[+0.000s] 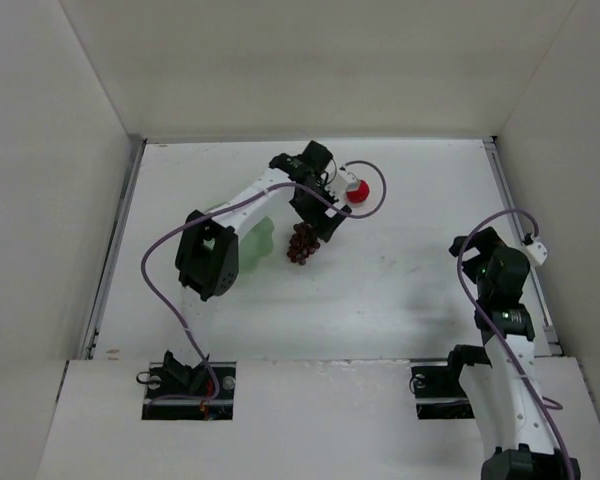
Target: Place and organize the fake fruits in the fruit bowl
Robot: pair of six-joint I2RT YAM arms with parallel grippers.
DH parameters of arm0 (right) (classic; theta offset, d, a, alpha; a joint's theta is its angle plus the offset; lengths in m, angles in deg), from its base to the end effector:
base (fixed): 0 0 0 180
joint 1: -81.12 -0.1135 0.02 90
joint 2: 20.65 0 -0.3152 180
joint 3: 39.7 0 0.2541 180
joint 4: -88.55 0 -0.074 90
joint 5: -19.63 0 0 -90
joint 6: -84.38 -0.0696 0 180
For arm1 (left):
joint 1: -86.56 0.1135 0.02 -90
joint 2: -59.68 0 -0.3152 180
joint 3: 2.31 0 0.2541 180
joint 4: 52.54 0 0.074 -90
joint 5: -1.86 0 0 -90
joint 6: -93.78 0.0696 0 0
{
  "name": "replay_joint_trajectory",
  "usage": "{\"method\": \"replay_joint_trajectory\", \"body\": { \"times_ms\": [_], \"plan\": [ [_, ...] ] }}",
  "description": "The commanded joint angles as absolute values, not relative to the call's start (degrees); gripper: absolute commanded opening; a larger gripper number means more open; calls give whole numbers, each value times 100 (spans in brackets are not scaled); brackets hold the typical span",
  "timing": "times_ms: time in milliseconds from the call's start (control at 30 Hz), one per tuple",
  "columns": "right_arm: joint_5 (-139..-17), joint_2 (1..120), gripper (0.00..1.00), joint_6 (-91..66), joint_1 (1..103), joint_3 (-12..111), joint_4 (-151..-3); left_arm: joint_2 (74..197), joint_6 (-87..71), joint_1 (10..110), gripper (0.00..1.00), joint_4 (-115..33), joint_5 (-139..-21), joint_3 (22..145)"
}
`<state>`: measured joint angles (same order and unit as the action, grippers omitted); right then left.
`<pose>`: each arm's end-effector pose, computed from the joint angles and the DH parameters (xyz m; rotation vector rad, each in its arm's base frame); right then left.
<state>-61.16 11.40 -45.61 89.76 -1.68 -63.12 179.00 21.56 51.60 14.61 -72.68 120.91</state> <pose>0.1343 -0.0317 0.2529 0.9027 1.7411 0.2026 0.3921 -0.2968 0.2796 1.2700 2.3668 -0.4557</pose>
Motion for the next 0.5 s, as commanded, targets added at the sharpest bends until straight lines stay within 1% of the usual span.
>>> {"method": "replay_joint_trajectory", "body": {
  "times_ms": [0, 133, 267, 300, 333, 433, 467],
  "plan": [
    [-5675, 1020, 100, -4614, 8723, -29, -6233, 17779, 1759, 5225, 100, 1782, -7521, 12131],
    [-5534, 1037, 100, -4649, 8486, -55, -6162, 17859, 1450, 5286, 100, 1115, -8005, 11560],
    [-5481, 1221, 100, -4684, 8380, -3, -6250, 17982, 1450, 5233, 100, 841, -8059, 11006],
    [-5472, 1283, 100, -4684, 8371, 15, -6294, 18026, 1441, 5233, 100, 762, -8024, 10874],
    [-5472, 1344, 100, -4684, 8354, 33, -6355, 18061, 1441, 5233, 97, 631, -8023, 10743],
    [-5472, 1459, 100, -4684, 8345, 112, -6452, 18070, 1494, 5216, 76, 384, -7875, 10557],
    [-5472, 1485, 100, -4684, 8345, 138, -6452, 17992, 1520, 5207, 59, 322, -7726, 10565]
  ]
}}
